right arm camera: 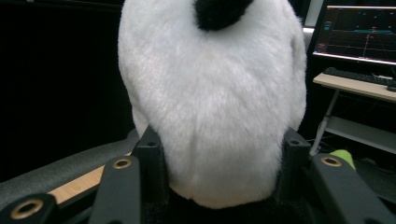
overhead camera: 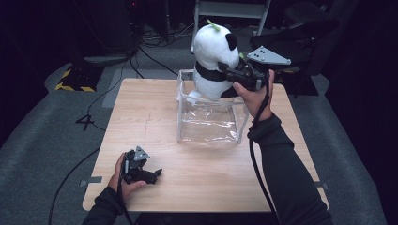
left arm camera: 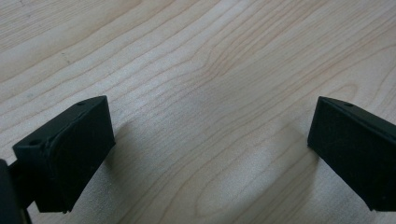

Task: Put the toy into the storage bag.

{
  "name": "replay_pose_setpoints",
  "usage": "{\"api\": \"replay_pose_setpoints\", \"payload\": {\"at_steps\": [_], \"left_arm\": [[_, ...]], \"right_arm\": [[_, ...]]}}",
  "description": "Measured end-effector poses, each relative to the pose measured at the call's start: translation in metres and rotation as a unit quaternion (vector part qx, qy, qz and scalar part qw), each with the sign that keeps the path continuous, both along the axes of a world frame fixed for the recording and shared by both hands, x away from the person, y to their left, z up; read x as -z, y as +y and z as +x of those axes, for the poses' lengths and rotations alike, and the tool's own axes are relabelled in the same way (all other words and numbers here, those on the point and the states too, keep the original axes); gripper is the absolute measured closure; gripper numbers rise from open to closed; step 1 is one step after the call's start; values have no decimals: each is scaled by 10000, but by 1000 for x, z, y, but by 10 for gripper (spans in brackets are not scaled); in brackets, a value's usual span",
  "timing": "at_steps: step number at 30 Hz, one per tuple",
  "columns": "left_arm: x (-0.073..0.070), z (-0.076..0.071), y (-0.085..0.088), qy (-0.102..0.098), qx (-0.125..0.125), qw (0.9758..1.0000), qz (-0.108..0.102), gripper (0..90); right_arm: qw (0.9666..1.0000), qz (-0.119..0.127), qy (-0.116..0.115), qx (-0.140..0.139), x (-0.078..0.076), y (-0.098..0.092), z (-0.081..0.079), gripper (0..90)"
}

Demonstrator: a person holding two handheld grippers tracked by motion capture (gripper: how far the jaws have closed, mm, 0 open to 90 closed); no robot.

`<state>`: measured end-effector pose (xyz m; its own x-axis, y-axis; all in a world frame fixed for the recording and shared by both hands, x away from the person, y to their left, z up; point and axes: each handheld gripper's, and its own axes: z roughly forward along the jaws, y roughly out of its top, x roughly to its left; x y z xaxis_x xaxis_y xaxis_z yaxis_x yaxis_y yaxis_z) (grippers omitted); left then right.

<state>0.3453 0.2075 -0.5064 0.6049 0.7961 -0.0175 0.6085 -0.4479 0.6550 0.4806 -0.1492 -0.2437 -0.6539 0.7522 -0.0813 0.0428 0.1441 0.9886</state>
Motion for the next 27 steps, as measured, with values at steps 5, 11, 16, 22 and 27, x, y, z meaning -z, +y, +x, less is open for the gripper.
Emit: {"api": "replay_pose_setpoints", "payload": {"at_steps": [5, 11, 16, 22, 27], "left_arm": [[0, 0, 0, 1, -4, 10000, -10, 5], [0, 0, 0, 3, -4, 10000, -9, 5], [0, 0, 0, 1, -4, 10000, -8, 6], [0, 0, 0, 1, 5, 10000, -12, 5], [0, 0, 0, 1, 4, 10000, -12, 5]], "right_arm": [[10000, 25, 41, 13, 5, 10, 4, 498], [9998, -150, 98, -50, 15, 25, 7, 496], [9995, -274, 159, -64, 24, 30, 9, 495], [9994, -153, 290, -116, 34, 26, 9, 486], [9983, -394, 424, -24, 45, 26, 12, 473]]}}
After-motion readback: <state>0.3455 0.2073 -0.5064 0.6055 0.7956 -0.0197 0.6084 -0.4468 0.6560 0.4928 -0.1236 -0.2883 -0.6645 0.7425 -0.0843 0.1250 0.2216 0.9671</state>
